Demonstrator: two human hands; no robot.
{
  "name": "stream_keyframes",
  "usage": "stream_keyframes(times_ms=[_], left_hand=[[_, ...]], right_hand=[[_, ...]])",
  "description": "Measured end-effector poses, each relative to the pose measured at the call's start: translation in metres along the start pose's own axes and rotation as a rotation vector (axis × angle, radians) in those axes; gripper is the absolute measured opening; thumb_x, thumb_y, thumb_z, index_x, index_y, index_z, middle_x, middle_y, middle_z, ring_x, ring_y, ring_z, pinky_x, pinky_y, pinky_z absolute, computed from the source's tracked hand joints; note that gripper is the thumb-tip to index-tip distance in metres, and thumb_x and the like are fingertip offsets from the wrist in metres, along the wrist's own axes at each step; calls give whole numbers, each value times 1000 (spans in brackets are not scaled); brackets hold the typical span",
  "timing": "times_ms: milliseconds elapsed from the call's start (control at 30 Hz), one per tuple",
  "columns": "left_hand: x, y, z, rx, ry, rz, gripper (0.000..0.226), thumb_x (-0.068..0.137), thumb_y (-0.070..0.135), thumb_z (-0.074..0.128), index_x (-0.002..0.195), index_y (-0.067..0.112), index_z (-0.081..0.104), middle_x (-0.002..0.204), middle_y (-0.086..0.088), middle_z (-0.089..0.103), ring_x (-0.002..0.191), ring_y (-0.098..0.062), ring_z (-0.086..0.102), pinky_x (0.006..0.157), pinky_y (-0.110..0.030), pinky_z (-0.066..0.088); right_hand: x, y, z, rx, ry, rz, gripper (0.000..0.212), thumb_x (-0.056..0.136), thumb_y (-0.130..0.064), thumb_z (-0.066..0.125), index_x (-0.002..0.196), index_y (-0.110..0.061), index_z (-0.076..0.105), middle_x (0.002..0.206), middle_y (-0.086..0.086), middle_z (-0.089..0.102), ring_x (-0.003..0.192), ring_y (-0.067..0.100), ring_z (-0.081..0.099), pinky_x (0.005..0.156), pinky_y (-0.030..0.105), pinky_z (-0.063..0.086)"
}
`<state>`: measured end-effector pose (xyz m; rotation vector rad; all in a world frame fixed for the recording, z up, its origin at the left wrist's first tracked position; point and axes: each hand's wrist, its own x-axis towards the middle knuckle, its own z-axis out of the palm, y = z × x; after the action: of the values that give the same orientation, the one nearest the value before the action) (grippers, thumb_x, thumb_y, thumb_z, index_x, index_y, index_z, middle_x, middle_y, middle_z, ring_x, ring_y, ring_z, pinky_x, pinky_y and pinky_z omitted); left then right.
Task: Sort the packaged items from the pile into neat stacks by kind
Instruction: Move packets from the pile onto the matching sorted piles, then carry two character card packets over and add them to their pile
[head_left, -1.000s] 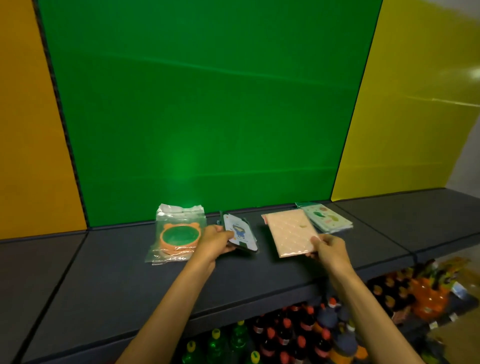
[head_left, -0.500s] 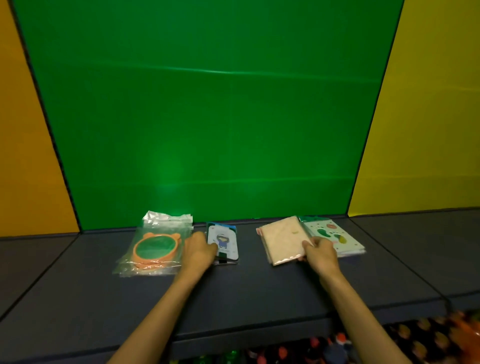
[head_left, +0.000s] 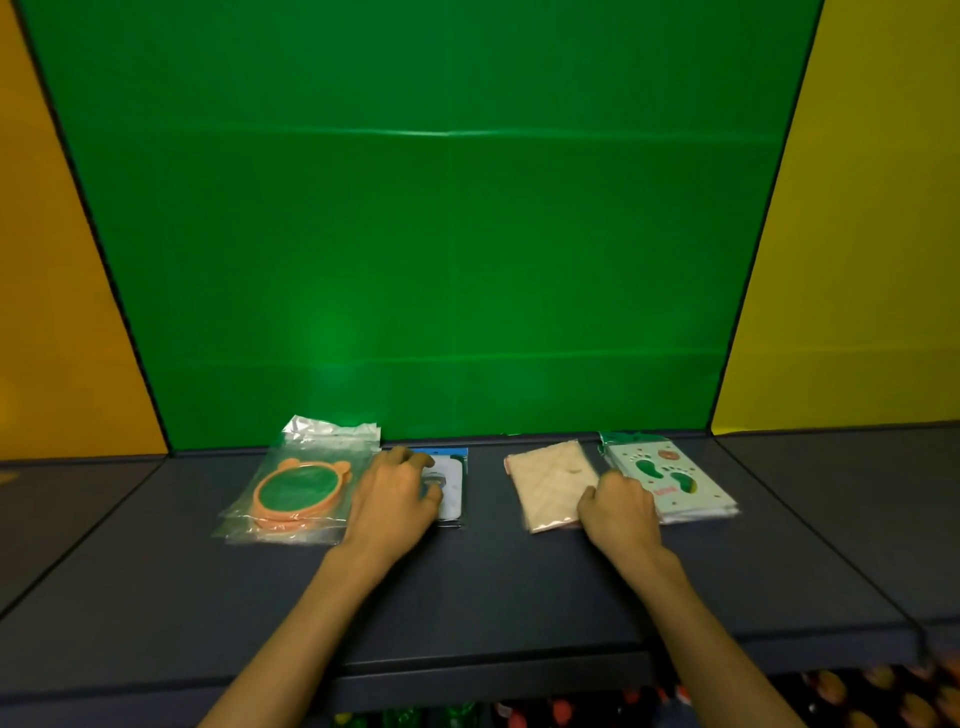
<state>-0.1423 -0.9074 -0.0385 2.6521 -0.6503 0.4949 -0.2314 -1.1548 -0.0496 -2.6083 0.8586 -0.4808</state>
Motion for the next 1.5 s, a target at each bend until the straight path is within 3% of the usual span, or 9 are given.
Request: stream_keyframes(times_ms=[100, 233, 333, 433, 633, 800, 1200, 1500], left_hand=[[-5, 3, -5, 9, 0, 32, 37, 90, 35, 59, 123, 20, 66, 126, -1, 62, 115, -23, 57, 88, -35, 46], [-15, 1, -14, 10, 7, 30, 36, 89, 39, 59, 121, 22, 66, 125, 0, 64, 113, -24, 58, 90, -37, 50], [-23, -4, -24, 23, 17, 22, 38, 90, 38, 59, 124, 22, 65, 126, 0, 63, 114, -23, 57, 92, -37, 49], [-35, -14, -37, 64, 27, 11, 40, 91, 42, 55, 125, 24, 64, 127, 1, 63, 113, -23, 57, 92, -39, 49], [-71, -56, -69, 166, 16, -68, 51, 88, 51, 45, 130, 27, 62, 137, 2, 58, 123, -24, 55, 98, -40, 48], [-112, -111, -102, 197, 28, -180, 54, 88, 52, 43, 134, 29, 58, 140, 2, 56, 124, -23, 54, 95, -40, 49], [-221, -292, -191, 258, -26, -343, 57, 94, 60, 40, 145, 36, 43, 150, 4, 44, 132, -23, 45, 99, -43, 46], [-295, -441, -258, 273, -22, -432, 58, 93, 61, 42, 145, 35, 44, 147, 3, 48, 129, -23, 49, 93, -43, 51]], right_hand=[[-1, -1, -1, -153, 10, -43, 23, 94, -20, 50, 103, -4, 64, 108, 14, 64, 99, 28, 61, 67, 31, 43], [-3, 0, -1, -289, 63, -154, 26, 94, -23, 51, 113, -10, 63, 119, 10, 61, 113, 26, 51, 83, 35, 47], [-1, -9, 2, -177, 73, -414, 31, 96, -32, 48, 120, -17, 61, 122, 6, 60, 115, 25, 51, 91, 39, 43], [-10, -34, 5, 41, -37, -610, 31, 97, -37, 49, 122, -24, 62, 124, 0, 61, 116, 23, 54, 94, 39, 42], [-47, -102, 25, 109, -119, -779, 37, 98, -42, 45, 130, -28, 58, 132, -6, 58, 120, 20, 53, 100, 41, 37], [-87, -164, 45, 134, -155, -898, 39, 98, -41, 47, 133, -26, 57, 132, -3, 59, 118, 21, 56, 97, 39, 42], [-224, -330, 103, 135, -192, -942, 39, 97, -39, 47, 133, -25, 56, 128, 0, 61, 114, 22, 59, 95, 38, 45], [-321, -450, 146, 116, -230, -930, 38, 98, -42, 46, 132, -27, 55, 128, -3, 60, 115, 22, 58, 93, 39, 43]])
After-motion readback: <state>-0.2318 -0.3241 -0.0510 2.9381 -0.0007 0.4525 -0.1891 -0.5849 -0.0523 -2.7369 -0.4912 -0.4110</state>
